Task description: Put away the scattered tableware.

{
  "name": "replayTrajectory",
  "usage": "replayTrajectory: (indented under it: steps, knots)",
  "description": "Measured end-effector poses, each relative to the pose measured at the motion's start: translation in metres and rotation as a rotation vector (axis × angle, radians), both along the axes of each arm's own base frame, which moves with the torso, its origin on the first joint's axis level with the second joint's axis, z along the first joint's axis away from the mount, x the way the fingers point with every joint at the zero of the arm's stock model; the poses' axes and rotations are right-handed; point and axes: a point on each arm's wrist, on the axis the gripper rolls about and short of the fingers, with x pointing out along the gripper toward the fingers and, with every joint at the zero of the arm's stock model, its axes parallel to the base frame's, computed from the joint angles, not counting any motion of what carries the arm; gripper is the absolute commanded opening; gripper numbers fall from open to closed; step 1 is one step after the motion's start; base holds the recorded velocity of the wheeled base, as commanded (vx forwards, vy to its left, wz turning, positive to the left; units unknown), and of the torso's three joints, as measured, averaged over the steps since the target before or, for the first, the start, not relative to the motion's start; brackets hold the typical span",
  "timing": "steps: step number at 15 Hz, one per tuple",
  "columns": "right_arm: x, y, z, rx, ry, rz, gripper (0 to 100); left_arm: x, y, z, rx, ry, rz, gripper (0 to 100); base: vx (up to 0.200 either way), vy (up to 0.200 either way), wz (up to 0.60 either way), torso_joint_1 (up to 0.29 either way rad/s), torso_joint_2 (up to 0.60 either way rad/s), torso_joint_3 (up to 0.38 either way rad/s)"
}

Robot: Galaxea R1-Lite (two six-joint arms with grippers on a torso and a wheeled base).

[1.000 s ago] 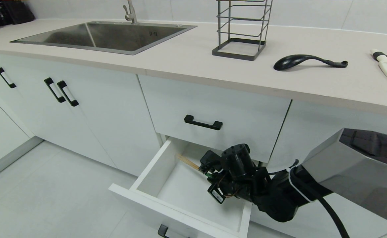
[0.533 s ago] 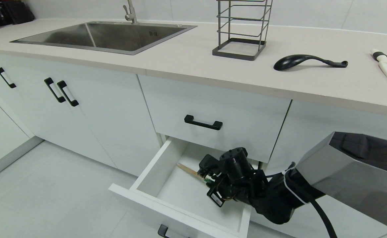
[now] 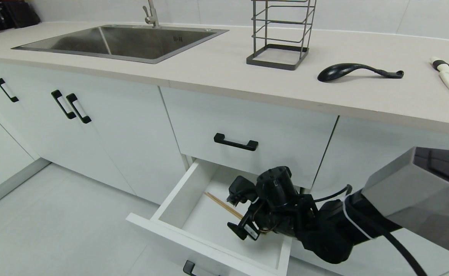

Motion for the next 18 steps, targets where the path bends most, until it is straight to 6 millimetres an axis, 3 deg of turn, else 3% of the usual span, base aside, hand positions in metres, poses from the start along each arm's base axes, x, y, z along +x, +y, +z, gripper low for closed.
replayTrajectory:
  steps: [3, 8, 10, 13, 18]
  knots:
    - [-0.024, -0.008, 0.029, 0.06, -0.012, 0.087, 100, 0.0, 0.0, 0.0, 0.0, 0.0, 0.0, 100, 0.0, 0.0, 0.0, 0.0, 0.0, 0.0]
    - [-0.068, -0.046, 0.064, 0.208, 0.01, 0.298, 100, 0.0, 0.0, 0.0, 0.0, 0.0, 0.0, 100, 0.0, 0.0, 0.0, 0.0, 0.0, 0.0]
    - [-0.08, -0.06, 0.066, 0.263, -0.01, 0.295, 100, 0.0, 0.0, 0.0, 0.0, 0.0, 0.0, 100, 0.0, 0.0, 0.0, 0.0, 0.0, 0.0]
    - [-0.085, -0.065, 0.061, 0.367, -0.112, 0.304, 100, 0.0, 0.0, 0.0, 0.0, 0.0, 0.0, 100, 0.0, 0.0, 0.0, 0.0, 0.0, 0.0]
    - [-0.089, -0.068, 0.034, 0.367, -0.032, 0.276, 100, 0.0, 0.0, 0.0, 0.0, 0.0, 0.0, 100, 0.0, 0.0, 0.0, 0.0, 0.0, 0.0]
